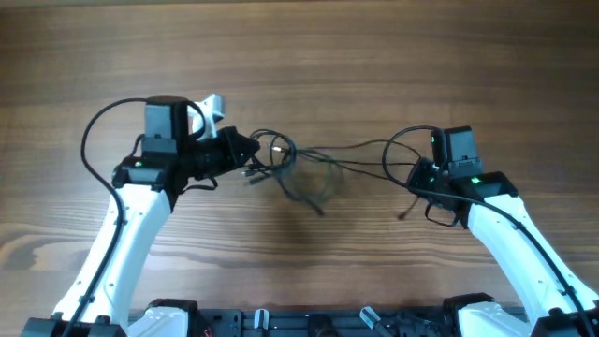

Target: Untangle cables

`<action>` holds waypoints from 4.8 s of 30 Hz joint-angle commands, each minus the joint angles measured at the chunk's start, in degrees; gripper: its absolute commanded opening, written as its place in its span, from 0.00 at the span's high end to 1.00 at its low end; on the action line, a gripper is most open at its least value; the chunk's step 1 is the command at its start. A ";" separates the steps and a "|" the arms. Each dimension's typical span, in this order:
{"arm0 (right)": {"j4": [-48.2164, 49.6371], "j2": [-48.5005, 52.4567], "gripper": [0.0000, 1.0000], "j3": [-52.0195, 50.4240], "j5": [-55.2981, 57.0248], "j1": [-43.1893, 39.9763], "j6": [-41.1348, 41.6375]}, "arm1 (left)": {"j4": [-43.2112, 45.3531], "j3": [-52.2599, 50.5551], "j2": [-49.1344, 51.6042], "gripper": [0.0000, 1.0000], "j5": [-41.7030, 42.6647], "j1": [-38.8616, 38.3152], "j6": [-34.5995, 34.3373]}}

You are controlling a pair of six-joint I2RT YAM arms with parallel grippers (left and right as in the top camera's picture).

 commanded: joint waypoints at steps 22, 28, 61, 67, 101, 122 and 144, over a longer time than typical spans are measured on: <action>29.14 0.44 0.34 0.09 -51.19 9.18 -10.34 | 4.20 0.33 -0.31 0.96 10.51 -6.93 -8.09; 28.83 1.01 0.96 0.07 -43.56 11.47 -7.15 | 10.08 0.33 -0.31 0.96 17.07 -10.23 -8.07; 33.35 1.95 0.96 0.04 -61.59 11.47 -4.96 | 0.94 0.33 4.37 0.96 2.36 -10.36 -4.26; 38.07 1.95 0.95 0.04 -65.46 11.47 -4.94 | 0.44 0.33 4.37 0.96 2.49 -10.36 -4.24; 44.76 11.32 0.54 0.00 -46.84 15.02 2.49 | 12.59 0.33 4.37 0.96 32.46 -8.31 -23.76; 36.24 10.88 0.62 0.02 -52.87 13.99 -3.08 | 2.54 0.33 4.35 0.96 16.92 0.66 -11.91; -1.14 10.80 0.35 19.89 -7.74 17.90 -18.47 | 1.70 0.33 4.31 0.25 -13.60 -15.28 -4.61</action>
